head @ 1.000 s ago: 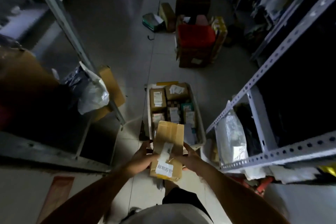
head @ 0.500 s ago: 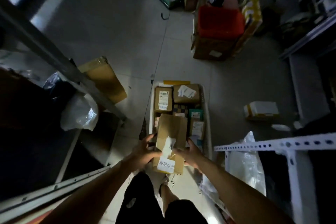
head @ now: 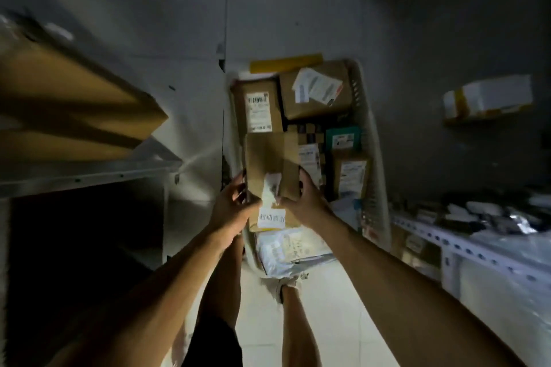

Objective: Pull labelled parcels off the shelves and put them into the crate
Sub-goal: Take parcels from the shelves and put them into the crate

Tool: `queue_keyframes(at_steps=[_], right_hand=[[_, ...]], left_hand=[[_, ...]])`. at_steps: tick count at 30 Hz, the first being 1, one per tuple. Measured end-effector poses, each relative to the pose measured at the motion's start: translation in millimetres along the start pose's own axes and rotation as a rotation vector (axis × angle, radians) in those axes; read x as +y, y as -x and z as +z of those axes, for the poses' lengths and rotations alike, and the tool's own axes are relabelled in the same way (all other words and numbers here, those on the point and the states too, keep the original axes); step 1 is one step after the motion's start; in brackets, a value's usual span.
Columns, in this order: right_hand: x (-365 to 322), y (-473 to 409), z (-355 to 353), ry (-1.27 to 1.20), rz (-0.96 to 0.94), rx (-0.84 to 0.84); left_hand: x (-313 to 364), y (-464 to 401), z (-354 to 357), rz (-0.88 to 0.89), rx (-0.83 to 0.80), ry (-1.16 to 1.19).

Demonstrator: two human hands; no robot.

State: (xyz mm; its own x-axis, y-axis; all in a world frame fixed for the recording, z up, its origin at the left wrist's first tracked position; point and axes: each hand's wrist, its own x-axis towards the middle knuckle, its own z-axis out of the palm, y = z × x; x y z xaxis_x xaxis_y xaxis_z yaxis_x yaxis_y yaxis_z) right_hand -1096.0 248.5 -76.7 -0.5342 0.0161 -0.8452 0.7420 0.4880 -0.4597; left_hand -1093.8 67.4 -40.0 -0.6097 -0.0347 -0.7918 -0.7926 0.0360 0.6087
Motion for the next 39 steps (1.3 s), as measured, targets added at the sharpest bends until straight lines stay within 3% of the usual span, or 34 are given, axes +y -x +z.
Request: queue_keyframes(at_steps=[6,10,16,25,31,39], right_hand=[[29,-57,24,0.132,0.003,0.054],[49,-61,39,0.259,0.035,-0.008],[38,-69,48,0.364,0.076,0.028],[41,-74,49,0.318,0.079,0.035],[46,-75,47,0.310,-0.022,0.064],[35,-66,46,0.402,0.066,0.014]], left_hand=[[-60,-63,3,-0.067,0.023,-0.068],[-86,-71,4,-0.018,0.061,-0.310],[-91,-91,8,0.094,0.206,-0.614],[-91,-105,3,0.153,0.332,-0.658],[-91,-108,-7,0.216,0.302,-0.632],[-82,-97,-2,0.204,0.258,-0.777]])
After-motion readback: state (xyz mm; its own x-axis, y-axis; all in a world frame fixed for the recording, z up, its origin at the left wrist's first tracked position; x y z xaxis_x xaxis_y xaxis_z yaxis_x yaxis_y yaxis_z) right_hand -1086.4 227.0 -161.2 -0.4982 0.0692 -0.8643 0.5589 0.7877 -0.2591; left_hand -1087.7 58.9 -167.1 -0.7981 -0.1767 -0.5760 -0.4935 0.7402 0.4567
